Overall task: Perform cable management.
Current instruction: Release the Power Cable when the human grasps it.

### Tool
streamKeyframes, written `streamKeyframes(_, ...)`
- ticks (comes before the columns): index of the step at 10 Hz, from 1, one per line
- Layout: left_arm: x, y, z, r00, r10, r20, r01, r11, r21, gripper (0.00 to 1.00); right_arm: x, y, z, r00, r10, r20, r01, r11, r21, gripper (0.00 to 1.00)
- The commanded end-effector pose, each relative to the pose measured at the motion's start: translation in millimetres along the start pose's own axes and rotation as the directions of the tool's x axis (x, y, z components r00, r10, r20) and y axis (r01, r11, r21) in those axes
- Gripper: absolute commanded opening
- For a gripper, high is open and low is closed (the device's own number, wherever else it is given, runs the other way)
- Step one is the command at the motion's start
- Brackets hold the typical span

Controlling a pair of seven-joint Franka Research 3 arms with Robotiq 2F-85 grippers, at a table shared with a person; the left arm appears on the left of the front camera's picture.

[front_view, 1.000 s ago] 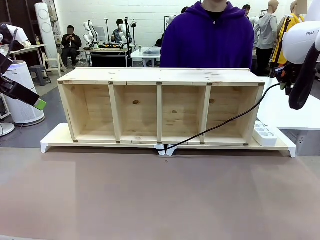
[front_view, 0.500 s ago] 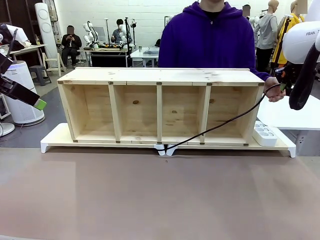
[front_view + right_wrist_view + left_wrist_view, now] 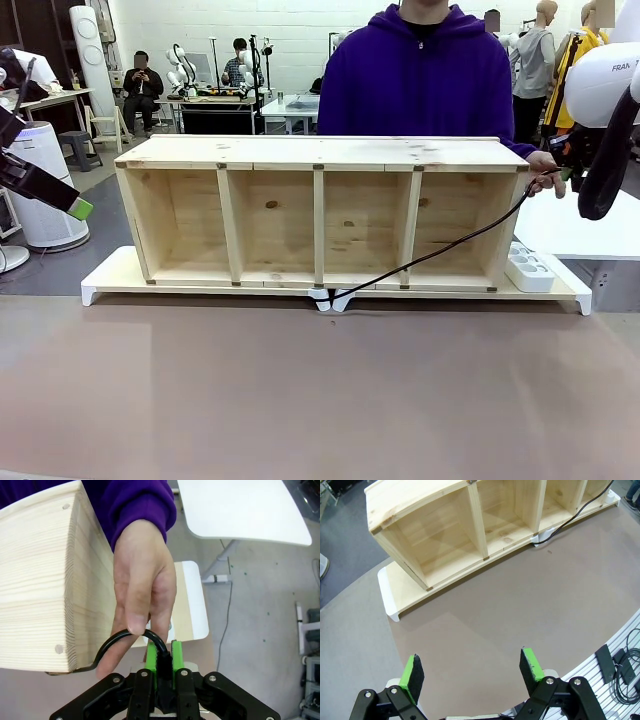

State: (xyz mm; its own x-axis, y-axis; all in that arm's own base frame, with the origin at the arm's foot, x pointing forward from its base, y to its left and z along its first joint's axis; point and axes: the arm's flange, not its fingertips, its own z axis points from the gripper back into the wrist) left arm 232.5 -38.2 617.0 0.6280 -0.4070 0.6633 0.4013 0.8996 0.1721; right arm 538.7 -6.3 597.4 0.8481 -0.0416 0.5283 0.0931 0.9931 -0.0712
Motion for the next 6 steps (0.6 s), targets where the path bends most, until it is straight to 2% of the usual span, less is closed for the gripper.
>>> streamKeyframes(1, 2.0, 1.4, -1.2, 1.0, -0.007, 0.01, 0.007, 1.0, 0.005, 1.0, 1.1, 0.5, 0.9, 1.0, 0.005, 0.008, -0.005, 1.0, 0.001, 0.15)
streamKeyframes(5, 2.0, 1.4, -1.2, 1.0, -0.007, 0.01, 0.007, 1.0, 0.005, 1.0, 1.1, 0.5, 0.9, 1.0, 0.005, 0.008, -0.005, 1.0, 0.001, 0.15)
streamKeyframes(6, 2.0, 1.4, -1.2, 1.0, -0.007, 0.01, 0.007, 1.0, 0.005, 1.0, 0.0, 0.2, 0.0, 1.0, 0.0, 0.0, 0.0, 1.0, 0.0, 0.35)
